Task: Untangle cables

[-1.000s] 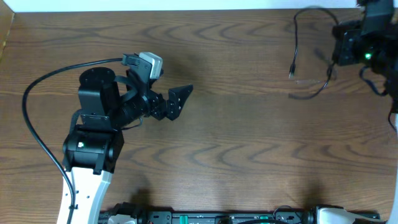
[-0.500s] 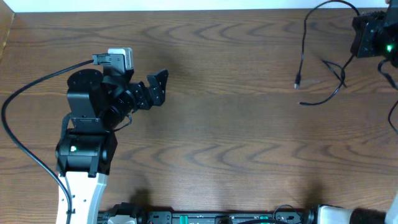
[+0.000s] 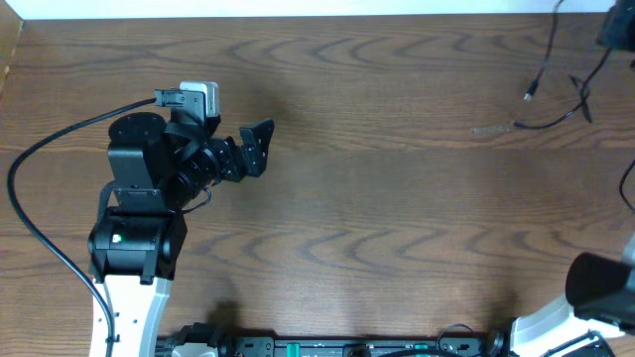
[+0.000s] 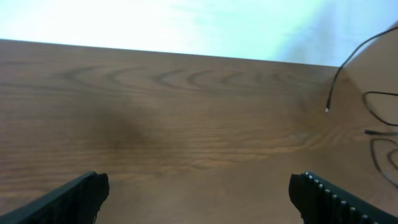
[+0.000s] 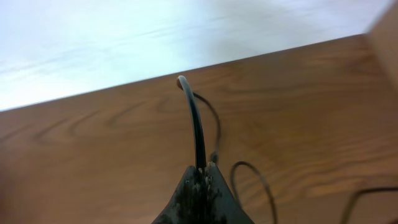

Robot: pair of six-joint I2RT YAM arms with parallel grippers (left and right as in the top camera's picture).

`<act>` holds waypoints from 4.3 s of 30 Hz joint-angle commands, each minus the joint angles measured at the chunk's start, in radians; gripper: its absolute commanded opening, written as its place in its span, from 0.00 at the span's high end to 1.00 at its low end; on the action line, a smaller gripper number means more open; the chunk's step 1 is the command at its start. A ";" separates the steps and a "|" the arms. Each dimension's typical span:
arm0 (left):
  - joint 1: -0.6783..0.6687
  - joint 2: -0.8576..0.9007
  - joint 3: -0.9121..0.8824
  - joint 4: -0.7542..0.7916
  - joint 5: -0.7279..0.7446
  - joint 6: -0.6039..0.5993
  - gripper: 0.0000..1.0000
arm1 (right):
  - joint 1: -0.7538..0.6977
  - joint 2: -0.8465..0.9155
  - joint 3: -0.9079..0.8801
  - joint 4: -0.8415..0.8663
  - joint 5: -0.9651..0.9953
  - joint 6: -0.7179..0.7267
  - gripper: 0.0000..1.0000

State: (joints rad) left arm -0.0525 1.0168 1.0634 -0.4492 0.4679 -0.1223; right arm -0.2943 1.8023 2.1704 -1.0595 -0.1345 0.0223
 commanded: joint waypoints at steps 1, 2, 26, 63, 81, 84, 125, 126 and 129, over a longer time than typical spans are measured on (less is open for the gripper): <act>0.002 -0.013 -0.001 0.007 0.101 0.021 0.02 | -0.043 0.082 0.070 0.017 0.201 0.019 0.99; 0.002 -0.013 -0.001 0.009 0.118 0.021 0.02 | -0.053 0.107 0.087 0.024 0.248 0.046 0.99; -0.161 -0.012 -0.001 0.153 0.306 0.103 0.02 | -0.275 0.409 0.208 0.261 0.081 0.109 0.99; -0.203 -0.002 -0.001 0.197 0.299 0.065 0.02 | -0.377 0.600 0.219 0.192 0.214 0.103 0.99; -0.203 0.021 -0.001 0.167 0.273 0.066 0.02 | -0.378 0.597 0.219 0.146 0.263 0.149 0.78; -0.203 0.021 -0.001 0.167 0.273 0.065 0.02 | -0.378 0.595 0.219 0.143 0.263 0.148 0.59; -0.203 0.008 -0.001 0.087 0.311 0.069 0.02 | -0.364 0.411 0.208 -0.033 -0.057 0.156 0.01; -0.203 0.008 -0.001 0.087 0.311 0.069 0.02 | -0.351 0.411 0.196 -0.036 -0.081 0.140 0.01; -0.203 0.008 -0.001 0.083 0.311 0.069 0.02 | -0.306 0.411 0.148 -0.037 -0.082 0.135 0.01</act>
State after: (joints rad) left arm -0.2520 1.0340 1.0634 -0.3618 0.7612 -0.0551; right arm -0.6533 2.2223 2.3646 -1.0912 -0.1703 0.1875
